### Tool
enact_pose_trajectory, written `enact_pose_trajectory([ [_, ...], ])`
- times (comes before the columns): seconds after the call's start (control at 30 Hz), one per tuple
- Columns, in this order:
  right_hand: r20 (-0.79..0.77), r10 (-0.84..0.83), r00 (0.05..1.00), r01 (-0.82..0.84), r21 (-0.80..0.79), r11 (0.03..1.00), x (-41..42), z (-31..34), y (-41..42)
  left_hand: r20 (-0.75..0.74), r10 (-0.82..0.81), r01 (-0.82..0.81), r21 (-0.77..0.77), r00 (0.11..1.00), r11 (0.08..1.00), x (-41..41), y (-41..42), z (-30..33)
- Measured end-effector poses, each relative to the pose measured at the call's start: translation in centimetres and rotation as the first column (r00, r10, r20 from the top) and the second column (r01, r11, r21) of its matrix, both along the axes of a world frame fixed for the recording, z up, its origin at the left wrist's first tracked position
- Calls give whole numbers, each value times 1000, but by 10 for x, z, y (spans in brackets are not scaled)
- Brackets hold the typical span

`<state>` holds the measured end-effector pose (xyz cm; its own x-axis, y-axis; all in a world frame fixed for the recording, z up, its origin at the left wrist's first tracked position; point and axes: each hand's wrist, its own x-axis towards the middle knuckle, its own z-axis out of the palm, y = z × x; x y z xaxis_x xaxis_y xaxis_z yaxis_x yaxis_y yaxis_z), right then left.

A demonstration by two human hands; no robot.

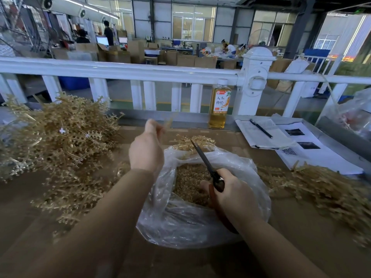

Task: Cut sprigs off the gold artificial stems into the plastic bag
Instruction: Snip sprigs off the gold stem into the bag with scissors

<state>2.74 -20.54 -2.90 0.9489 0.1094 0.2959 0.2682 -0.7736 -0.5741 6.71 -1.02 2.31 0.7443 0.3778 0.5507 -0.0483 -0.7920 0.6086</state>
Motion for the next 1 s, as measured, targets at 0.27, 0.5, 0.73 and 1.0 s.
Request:
enact_pose_trajectory([
  [0.27, 22, -48, 999, 48, -4, 999, 2, -4, 0, -189, -326, 312, -99, 926, 945, -28, -37, -38],
  [0.5, 36, -45, 998, 45, -2, 999, 4, -7, -1, -288, -364, 250, -365, 886, 897, -17, -35, -47],
  [0.73, 44, -27, 999, 27, 3, 1000, 4, -6, -2, -416, -220, 174, -146, 882, 974, -9, -36, -43],
  [1.0, 54, -40, 998, 38, 31, 999, 4, -4, -2, -305, -338, 203, -399, 890, 894, -16, -36, -29],
])
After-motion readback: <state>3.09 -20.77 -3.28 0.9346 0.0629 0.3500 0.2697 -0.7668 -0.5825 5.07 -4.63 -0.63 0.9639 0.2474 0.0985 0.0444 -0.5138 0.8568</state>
